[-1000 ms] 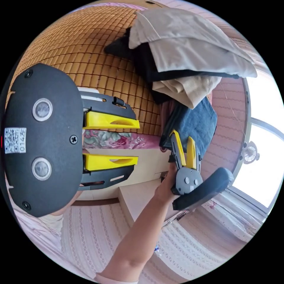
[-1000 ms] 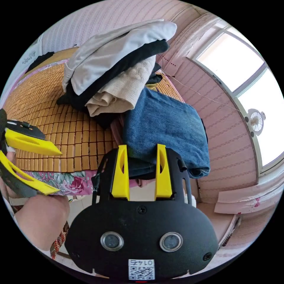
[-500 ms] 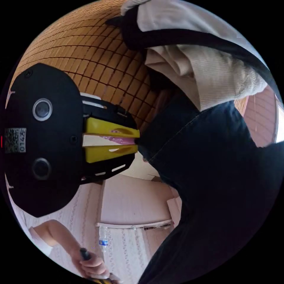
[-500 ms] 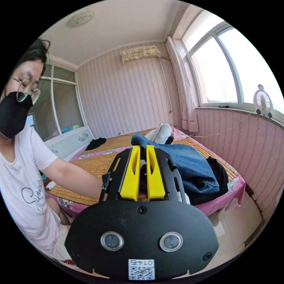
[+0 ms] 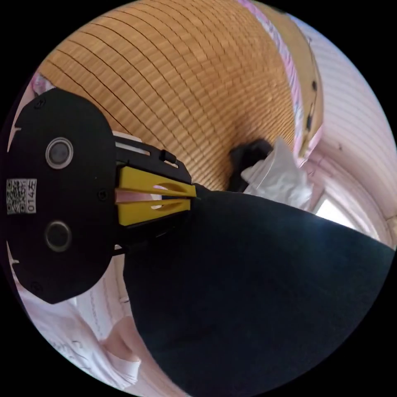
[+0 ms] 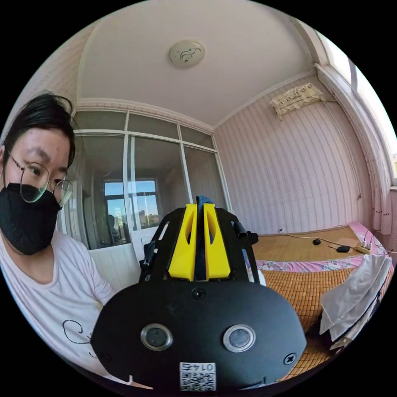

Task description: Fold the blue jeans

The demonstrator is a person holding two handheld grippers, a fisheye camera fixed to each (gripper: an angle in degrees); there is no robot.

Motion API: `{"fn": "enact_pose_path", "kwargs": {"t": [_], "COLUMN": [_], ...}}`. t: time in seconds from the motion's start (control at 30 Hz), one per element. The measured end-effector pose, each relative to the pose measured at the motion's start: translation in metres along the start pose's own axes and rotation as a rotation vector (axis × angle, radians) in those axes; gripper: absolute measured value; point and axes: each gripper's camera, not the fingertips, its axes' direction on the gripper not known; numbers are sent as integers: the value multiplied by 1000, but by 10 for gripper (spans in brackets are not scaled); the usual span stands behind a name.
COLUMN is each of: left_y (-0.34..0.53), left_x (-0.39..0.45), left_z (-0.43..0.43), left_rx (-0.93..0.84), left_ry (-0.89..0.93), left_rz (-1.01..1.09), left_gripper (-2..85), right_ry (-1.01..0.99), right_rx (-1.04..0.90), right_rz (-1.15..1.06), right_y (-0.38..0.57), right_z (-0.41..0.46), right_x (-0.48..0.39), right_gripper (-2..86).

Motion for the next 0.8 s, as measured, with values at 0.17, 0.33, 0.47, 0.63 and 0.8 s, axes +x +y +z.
{"fn": "enact_pose_path", "kwargs": {"t": [0.17,0.33,0.47,0.63,0.8], "left_y": [96,183,233,260,267], "left_x": [-51,-66,-108,-159,-182], "left_z": [-253,-408,-432,-383,-399], "left_rx": [314,467,407,192,160], "left_ry": [-220,-377,-409,-327,-272], "left_rz": [-126,-203,-339,-454,-532], "left_gripper": [-10,-10,-10,-10,-10], "right_ry": [-17,272,649,798,670], "right_rx": [147,61,-406,-877,-1039], "right_rz": [136,259,361,624,327], "right_y": [24,113,240,391,437], "right_z": [42,58,86,113,201], "right_x": [1,40,105,170,135], "right_gripper": [15,15,15,9,7]}}
